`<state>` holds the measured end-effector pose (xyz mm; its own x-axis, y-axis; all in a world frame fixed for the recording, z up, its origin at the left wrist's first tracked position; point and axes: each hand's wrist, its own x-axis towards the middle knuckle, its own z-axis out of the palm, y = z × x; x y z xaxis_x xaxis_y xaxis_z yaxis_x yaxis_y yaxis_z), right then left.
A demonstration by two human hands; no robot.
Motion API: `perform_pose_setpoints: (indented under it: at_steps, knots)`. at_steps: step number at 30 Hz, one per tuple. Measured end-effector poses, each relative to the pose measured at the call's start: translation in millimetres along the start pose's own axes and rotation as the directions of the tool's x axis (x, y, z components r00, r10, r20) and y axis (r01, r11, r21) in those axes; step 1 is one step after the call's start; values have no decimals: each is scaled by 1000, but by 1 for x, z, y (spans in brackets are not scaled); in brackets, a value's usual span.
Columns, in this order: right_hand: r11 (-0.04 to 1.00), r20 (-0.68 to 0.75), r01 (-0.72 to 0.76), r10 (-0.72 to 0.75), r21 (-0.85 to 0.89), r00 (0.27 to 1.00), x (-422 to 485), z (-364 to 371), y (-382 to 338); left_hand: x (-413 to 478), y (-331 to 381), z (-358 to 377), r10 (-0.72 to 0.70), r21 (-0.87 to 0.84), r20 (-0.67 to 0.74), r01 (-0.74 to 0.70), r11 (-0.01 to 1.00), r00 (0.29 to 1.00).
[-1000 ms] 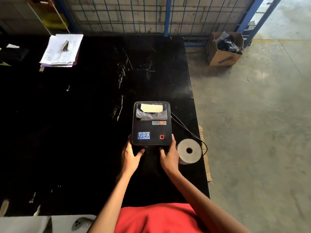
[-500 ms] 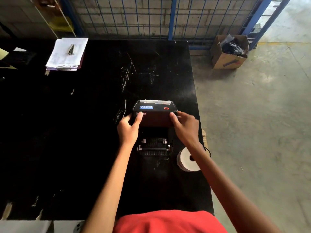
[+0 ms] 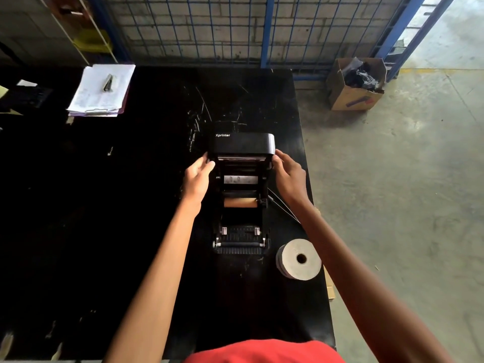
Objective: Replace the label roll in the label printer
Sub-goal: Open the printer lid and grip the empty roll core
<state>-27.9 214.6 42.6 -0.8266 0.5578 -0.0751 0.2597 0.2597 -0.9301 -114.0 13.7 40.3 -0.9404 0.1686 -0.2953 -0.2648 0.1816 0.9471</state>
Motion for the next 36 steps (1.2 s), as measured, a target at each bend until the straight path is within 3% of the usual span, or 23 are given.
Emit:
perform_pose_setpoints:
  at_steps: [6, 9, 11, 14, 17, 23, 26, 29, 36]
  knots:
    - [999, 145, 37, -40, 25, 989, 3, -10, 28, 15, -8, -15, -11, -21, 110, 14, 1000, 994]
    - [999, 93, 27, -25, -24, 995, 2, -6, 47, 22, -25, -20, -43, 15, 60, 42, 999, 997]
    - [989, 16, -50, 53, -141, 998, -4, 0, 65, 23, -46, -22, -71, 166, -6, 71, 983, 997]
    - [928, 86, -94, 133, -360, 987, -15, 9, 89, 13, -83, -22, -66, 476, 18, 49, 878, 998]
    - [873, 266, 49, 93, -485, 960, -26, 19, 103, 2, -106, -20, 18, 664, 124, -97, 741, 992]
    - [713, 287, 197, 7, -673, 958, -21, 32, 101, 1, -111, -12, 168, 821, 163, -228, 523, 972]
    - [640, 336, 247, 18, -727, 942, -14, 34, 98, 4, -111, -6, 173, 844, 189, -250, 475, 967]
    - [651, 340, 263, -8, -712, 940, -13, 33, 100, 7, -110, -3, 198, 836, 198, -271, 478, 960]
    - [780, 286, 252, -99, -573, 953, -22, 30, 110, 7, -106, -8, 290, 813, 206, -328, 480, 935]
